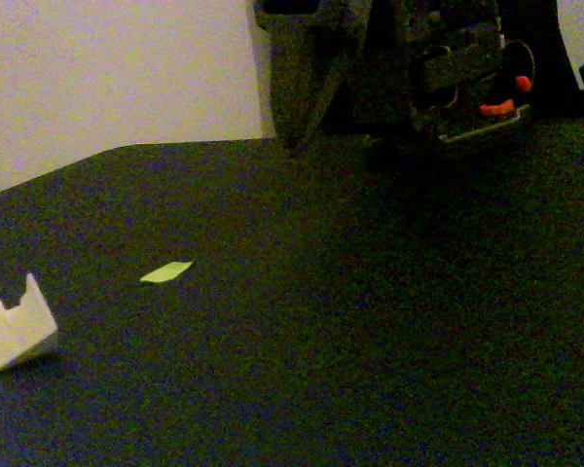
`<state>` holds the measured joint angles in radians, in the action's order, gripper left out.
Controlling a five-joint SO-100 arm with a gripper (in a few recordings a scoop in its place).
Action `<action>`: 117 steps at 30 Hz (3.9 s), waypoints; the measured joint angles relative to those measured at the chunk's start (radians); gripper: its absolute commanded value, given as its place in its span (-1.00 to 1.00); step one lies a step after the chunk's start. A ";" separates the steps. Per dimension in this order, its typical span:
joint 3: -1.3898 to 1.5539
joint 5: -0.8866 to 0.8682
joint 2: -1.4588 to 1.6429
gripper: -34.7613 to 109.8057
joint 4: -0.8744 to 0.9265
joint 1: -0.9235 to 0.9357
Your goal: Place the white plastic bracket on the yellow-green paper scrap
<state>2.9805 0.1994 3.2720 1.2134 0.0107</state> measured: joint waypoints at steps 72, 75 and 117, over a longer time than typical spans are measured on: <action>-0.331 -0.258 -0.175 -0.52 -0.012 0.012; -0.479 -0.285 -0.403 -0.52 -0.012 0.000; -2.003 -0.678 -2.075 -0.09 0.483 -0.028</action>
<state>0.9771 -0.4786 1.1965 1.6966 -0.0169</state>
